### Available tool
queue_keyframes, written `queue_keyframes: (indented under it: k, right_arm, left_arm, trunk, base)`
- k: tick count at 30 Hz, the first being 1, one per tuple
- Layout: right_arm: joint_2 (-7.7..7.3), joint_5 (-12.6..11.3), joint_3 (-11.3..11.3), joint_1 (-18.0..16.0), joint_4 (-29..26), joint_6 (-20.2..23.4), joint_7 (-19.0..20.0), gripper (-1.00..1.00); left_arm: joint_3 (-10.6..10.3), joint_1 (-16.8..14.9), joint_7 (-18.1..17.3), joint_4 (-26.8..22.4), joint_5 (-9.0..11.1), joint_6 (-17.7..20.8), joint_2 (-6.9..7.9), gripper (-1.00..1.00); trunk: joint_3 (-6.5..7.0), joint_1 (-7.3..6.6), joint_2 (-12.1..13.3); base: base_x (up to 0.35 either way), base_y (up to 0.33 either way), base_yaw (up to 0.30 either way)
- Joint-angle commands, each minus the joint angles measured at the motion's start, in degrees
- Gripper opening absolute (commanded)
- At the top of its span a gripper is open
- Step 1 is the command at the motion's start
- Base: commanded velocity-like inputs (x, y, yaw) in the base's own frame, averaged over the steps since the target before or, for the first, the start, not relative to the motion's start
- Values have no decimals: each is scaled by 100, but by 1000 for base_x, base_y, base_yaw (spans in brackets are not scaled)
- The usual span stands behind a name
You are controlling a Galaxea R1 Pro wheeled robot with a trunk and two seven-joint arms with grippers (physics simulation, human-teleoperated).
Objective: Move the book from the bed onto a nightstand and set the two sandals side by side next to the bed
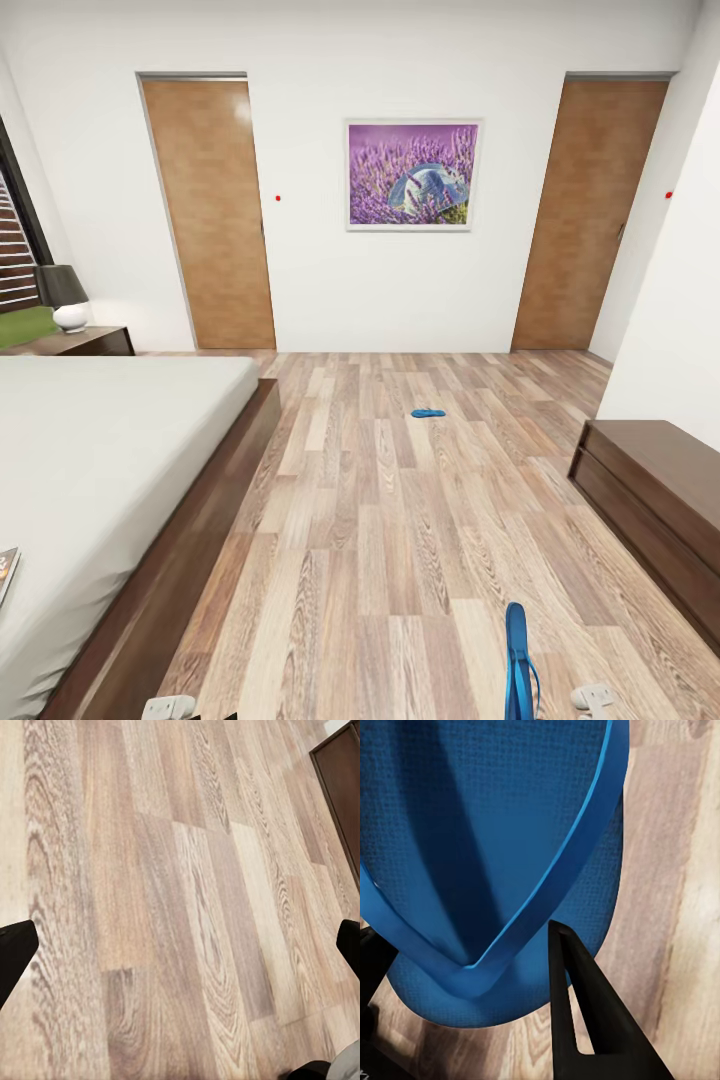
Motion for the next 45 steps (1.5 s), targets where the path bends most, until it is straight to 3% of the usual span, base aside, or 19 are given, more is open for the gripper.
queue_keyframes:
  k: [1, 10, 45]
  right_arm:
    - [5, 38, -49, -6, -4, 27, 33, -100]
    - [6, 38, -48, -6, -4, 27, 30, -100]
    - [6, 38, -48, -6, -4, 36, 38, -100]
  left_arm:
    - [5, -3, -19, 1, 44, 58, 0, 100]
    - [5, -3, -19, 1, 44, 58, -32, 100]
    - [14, -3, -11, 1, 53, 58, -35, 100]
  trunk:
    - [-6, -1, -3]
    - [-6, -1, -3]
    - [-6, -1, -3]
  base:
    - [0, 0, 0]
    - [73, 0, 0]
    - [327, 0, 0]
